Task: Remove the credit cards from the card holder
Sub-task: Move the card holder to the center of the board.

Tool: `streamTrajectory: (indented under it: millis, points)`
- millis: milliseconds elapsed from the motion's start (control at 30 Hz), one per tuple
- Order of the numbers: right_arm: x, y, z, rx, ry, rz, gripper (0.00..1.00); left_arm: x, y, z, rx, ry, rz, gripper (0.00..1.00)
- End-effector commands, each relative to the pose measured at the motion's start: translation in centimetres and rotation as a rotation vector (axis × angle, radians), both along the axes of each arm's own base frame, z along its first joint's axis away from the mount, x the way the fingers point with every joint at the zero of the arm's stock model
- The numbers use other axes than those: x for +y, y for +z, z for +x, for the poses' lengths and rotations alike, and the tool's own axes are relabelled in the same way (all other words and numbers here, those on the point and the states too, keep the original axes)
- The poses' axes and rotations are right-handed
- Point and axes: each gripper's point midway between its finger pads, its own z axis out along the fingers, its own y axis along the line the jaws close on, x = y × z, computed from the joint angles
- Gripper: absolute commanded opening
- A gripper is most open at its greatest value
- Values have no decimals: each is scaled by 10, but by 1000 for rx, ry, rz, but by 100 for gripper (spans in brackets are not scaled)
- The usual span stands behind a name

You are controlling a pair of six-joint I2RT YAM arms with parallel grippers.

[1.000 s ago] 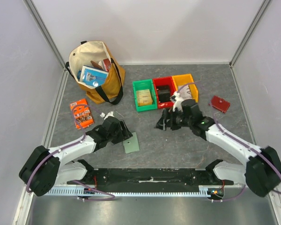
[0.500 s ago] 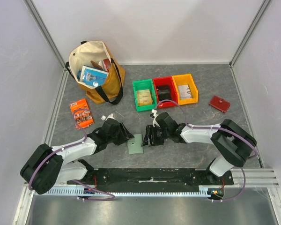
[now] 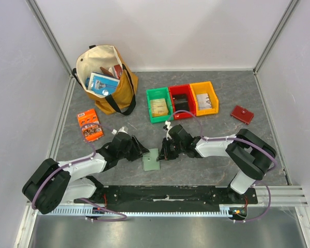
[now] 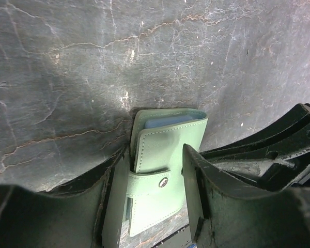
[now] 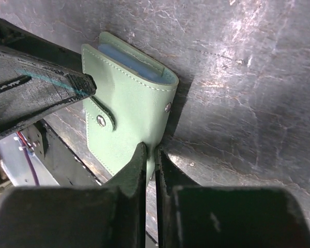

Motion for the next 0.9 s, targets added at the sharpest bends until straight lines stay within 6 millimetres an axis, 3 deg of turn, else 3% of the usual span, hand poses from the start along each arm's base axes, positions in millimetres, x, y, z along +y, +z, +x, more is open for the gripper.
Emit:
streamTrajectory:
  millis: [0, 200, 333, 467, 567, 867]
  points:
    - [-3, 2, 11, -117, 71, -49, 4, -4, 6, -6, -8, -38, -5, 55]
    - [-6, 16, 19, -242, 290, -144, 0, 10, 33, 14, -222, -213, 222, 75]
    - [0, 28, 21, -281, 362, -122, 0, 8, 56, 27, -359, -309, 286, 80]
    - [-6, 45, 35, -318, 262, -110, 0, 15, 65, 30, -371, -226, 261, 82]
    - [-24, 47, 57, -286, 86, -122, 0, 15, 69, 25, -361, -154, 183, 82]
    - [-45, 35, 78, -146, -162, -140, 0, -3, 74, 22, -333, -165, 150, 81]
